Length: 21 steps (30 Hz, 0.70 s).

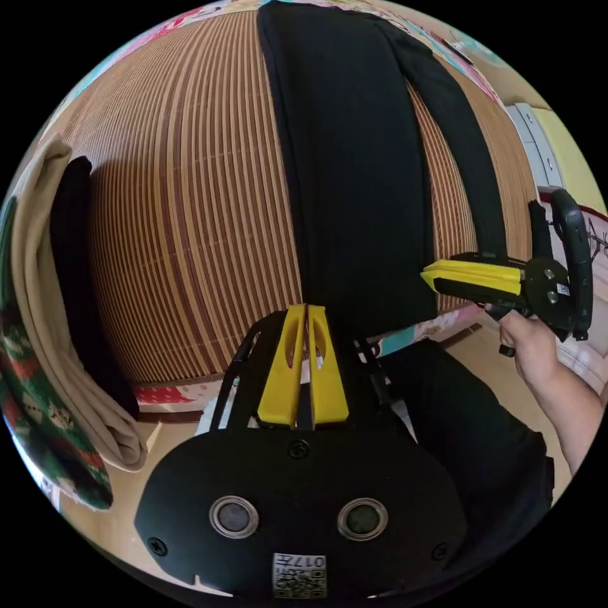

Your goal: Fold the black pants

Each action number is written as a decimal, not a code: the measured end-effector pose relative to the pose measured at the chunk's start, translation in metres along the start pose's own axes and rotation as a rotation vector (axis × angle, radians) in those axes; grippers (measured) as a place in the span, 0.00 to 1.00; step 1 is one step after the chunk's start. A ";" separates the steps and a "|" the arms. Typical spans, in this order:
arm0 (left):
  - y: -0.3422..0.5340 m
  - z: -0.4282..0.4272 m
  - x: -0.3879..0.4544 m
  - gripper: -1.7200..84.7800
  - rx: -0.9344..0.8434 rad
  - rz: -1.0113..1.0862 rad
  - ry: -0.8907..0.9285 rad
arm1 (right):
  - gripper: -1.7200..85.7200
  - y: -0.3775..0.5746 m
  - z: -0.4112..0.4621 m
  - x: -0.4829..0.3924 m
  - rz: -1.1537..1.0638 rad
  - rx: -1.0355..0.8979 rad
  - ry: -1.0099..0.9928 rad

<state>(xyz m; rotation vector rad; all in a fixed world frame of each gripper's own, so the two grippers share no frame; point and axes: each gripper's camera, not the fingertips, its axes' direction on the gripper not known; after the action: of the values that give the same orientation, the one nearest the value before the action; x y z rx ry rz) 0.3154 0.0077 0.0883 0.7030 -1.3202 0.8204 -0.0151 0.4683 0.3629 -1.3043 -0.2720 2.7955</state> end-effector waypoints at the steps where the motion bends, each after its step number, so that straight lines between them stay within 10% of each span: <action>1: 0.006 0.001 -0.002 0.02 -0.014 0.009 -0.001 | 0.04 0.011 -0.007 0.000 -0.006 -0.030 0.007; 6: 0.050 -0.003 -0.049 0.01 -0.091 -0.137 0.073 | 0.05 0.084 -0.084 0.070 0.147 0.110 -0.163; 13: 0.072 -0.027 -0.097 0.01 -0.003 -0.212 0.184 | 0.12 0.269 -0.150 0.303 0.895 0.268 -0.186; 21: 0.035 -0.045 -0.083 0.01 0.060 -0.044 0.466 | 0.10 0.325 -0.154 0.348 0.778 0.231 -0.352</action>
<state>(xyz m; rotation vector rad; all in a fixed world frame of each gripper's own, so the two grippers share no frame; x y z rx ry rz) 0.3059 0.0546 -0.0003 0.5422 -0.8607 0.9245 -0.1111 0.2102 -0.0552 -1.0009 0.6859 3.5211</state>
